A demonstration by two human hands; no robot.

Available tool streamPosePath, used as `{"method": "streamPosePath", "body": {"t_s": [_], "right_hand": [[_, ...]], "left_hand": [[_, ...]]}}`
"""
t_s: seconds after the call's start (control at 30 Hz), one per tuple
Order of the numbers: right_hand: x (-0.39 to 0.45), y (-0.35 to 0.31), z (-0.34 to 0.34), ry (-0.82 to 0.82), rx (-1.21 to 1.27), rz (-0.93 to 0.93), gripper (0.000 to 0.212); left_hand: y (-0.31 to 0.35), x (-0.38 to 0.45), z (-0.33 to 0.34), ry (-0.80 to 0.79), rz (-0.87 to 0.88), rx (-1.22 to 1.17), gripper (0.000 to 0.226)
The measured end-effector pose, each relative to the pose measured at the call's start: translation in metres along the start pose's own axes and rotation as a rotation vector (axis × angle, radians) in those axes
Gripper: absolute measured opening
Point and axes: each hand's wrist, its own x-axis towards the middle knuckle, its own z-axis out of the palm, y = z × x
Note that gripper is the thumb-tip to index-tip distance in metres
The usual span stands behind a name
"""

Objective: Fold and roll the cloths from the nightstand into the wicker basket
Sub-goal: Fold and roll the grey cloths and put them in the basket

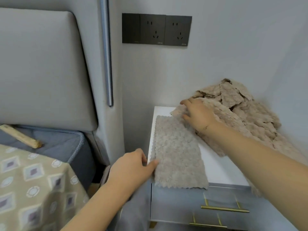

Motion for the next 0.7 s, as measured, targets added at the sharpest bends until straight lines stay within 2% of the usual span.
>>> {"method": "streamPosePath", "body": {"t_s": [0.03,0.1,0.23,0.43,0.6,0.7], "right_hand": [[-0.005,-0.002,0.004,0.024,0.005,-0.036,0.041],[-0.020,-0.007,0.009,0.046,0.026,-0.132,0.036],[-0.049,-0.006,0.013,-0.111,-0.018,-0.259,0.027],[-0.011,-0.009,0.023,-0.221,0.120,-0.146,0.028],[0.038,-0.026,0.042,-0.251,0.239,-0.003,0.036],[0.051,-0.031,0.054,-0.266,0.196,0.022,0.034]], "left_hand": [[-0.001,-0.001,0.000,0.067,0.026,0.065,0.039],[0.000,-0.004,0.001,0.137,0.068,0.047,0.034],[0.009,-0.007,0.010,0.053,0.068,-0.173,0.034],[0.009,-0.001,0.019,-0.001,0.032,-0.143,0.031],[0.010,0.006,0.016,-0.074,0.037,-0.272,0.021],[0.010,0.007,0.016,-0.104,0.023,-0.332,0.020]]}}
